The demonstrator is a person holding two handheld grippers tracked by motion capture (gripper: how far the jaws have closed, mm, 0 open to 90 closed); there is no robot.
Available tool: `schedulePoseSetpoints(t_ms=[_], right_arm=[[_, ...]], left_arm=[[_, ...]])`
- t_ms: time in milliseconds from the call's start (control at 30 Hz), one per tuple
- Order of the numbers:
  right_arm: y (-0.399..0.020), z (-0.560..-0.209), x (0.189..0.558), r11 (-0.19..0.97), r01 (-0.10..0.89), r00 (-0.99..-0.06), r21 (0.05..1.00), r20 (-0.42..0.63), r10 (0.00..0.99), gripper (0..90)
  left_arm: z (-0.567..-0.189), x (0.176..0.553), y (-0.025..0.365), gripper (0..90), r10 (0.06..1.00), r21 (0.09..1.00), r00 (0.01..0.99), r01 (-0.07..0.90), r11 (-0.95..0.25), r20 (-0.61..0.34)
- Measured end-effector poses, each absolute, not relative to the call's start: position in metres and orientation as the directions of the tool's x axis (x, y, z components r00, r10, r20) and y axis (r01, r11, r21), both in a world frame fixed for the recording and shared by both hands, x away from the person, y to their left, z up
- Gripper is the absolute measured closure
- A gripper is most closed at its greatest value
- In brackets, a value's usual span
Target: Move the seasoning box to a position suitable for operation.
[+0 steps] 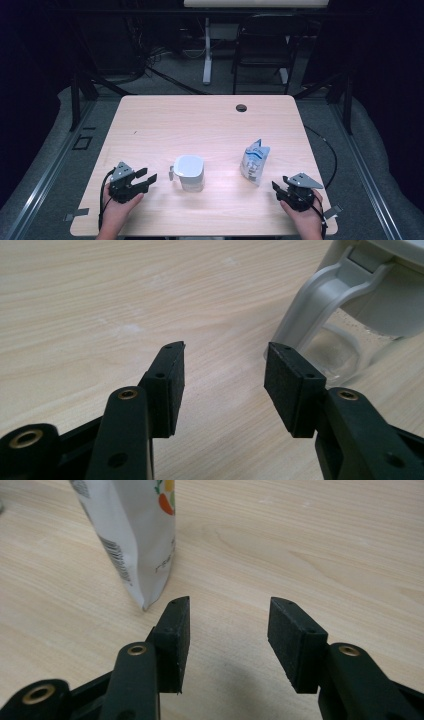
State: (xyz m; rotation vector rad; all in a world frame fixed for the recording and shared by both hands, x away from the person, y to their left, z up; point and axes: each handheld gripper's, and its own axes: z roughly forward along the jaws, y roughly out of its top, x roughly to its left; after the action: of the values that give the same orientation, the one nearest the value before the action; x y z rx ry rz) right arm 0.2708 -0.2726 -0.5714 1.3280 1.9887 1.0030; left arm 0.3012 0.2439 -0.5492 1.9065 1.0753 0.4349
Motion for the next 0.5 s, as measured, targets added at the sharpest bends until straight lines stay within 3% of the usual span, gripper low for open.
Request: schedulePoseSetpoints(t_ms=[500], right_arm=[[-0.258, -0.568, 0.265, 0.258, 0.487, -0.427, 0.835, -0.030, 0.904, 49.7]], left_arm=[[-0.549, 0.307, 0.232, 51.3, 0.796, 0.832, 0.591, 0.502, -0.235, -0.132]])
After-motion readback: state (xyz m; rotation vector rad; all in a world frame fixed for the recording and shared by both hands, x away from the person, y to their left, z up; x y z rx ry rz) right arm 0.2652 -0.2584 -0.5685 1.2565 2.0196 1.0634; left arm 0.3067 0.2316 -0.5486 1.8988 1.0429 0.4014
